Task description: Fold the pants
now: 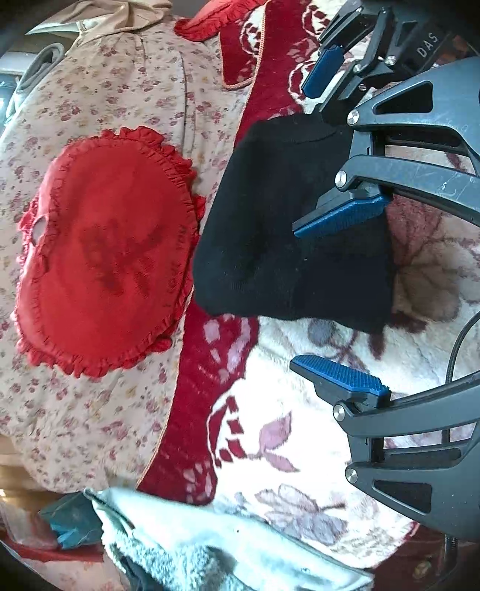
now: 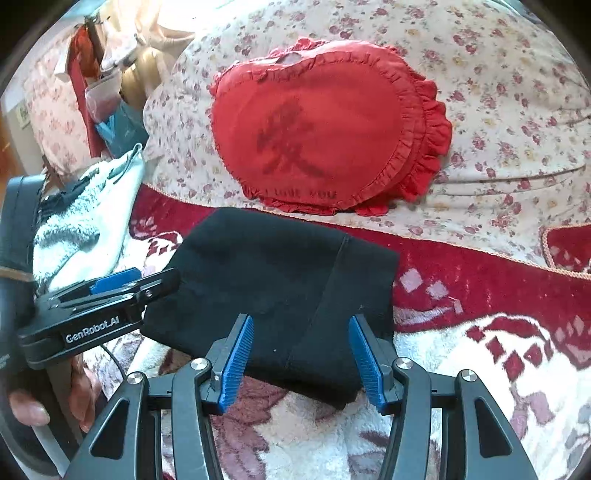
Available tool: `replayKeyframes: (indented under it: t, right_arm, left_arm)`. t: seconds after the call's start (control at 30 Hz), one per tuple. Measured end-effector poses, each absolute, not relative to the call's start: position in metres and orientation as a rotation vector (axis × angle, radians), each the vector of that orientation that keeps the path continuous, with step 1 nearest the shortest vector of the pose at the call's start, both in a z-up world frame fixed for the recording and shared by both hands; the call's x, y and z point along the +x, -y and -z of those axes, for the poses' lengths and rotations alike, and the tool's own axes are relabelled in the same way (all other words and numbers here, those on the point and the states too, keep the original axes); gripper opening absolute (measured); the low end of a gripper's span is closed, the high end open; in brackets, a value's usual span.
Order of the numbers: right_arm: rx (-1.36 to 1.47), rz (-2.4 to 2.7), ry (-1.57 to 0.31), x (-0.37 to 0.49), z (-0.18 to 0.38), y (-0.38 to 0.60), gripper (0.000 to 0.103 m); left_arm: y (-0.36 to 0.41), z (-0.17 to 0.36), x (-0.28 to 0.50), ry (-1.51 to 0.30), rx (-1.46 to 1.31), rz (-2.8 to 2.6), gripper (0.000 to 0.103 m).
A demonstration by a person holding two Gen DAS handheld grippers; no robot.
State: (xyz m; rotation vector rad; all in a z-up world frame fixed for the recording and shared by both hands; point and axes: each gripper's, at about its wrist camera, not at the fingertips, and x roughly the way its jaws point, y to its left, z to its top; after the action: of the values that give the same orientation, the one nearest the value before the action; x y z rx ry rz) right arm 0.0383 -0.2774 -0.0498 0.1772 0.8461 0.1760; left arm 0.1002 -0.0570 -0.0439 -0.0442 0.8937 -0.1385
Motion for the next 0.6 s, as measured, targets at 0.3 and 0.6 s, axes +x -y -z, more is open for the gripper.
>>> replayKeyframes:
  t: [0.3, 0.6]
  right_arm:
    - [0.190, -0.135, -0.800, 0.021, 0.026, 0.275, 0.052]
    - [0.170, -0.155, -0.764, 0.004, 0.009, 0.260, 0.052]
  left_arm:
    - [0.049, 0.028, 0.070, -0.854, -0.004, 0.097, 0.067]
    - [0.045, 0.009, 0.043, -0.790, 0.039, 0.062, 0.067]
